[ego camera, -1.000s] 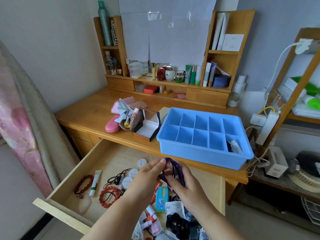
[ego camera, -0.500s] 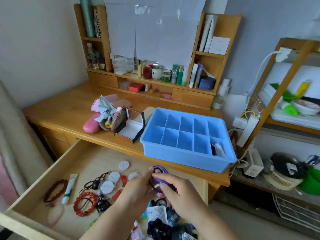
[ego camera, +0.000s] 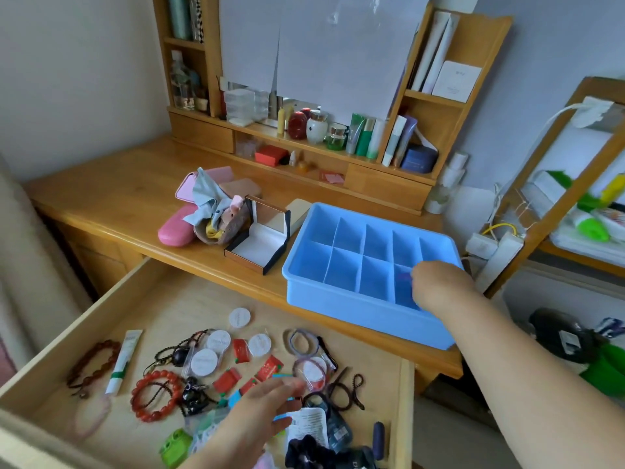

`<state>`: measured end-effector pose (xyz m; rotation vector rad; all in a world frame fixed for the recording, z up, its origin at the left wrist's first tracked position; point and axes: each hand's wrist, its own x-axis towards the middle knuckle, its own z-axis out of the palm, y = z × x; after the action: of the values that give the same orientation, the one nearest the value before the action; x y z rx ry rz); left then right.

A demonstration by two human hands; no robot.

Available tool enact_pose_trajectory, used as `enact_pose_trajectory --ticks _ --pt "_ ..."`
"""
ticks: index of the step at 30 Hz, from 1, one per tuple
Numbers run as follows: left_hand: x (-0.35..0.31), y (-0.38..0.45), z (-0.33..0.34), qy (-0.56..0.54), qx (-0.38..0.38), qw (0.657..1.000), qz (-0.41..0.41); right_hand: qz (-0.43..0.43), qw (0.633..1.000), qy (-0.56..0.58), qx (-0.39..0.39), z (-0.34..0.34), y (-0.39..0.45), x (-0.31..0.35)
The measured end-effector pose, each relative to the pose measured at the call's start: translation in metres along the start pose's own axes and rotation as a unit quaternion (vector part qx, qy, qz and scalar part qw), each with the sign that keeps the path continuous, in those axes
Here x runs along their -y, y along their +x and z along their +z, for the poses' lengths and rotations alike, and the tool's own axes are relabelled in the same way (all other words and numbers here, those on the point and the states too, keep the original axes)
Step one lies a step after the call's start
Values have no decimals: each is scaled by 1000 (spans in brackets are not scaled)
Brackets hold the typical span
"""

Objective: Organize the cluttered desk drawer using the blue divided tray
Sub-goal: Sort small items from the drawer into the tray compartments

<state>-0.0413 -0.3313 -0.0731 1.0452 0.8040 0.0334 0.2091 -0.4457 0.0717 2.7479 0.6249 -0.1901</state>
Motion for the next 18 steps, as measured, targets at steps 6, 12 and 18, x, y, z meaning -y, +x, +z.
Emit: enact_pose_trajectory --ticks 6,12,18 --pt "20 12 -24 18 -28 999 -23 -61 989 -121 -62 11 15 8" --pt "41 23 -43 -1 -36 998 -52 -32 979 116 -163 26 7 -9" --pt "50 24 -50 -45 -61 995 -68 4 973 196 -125 23 21 0"
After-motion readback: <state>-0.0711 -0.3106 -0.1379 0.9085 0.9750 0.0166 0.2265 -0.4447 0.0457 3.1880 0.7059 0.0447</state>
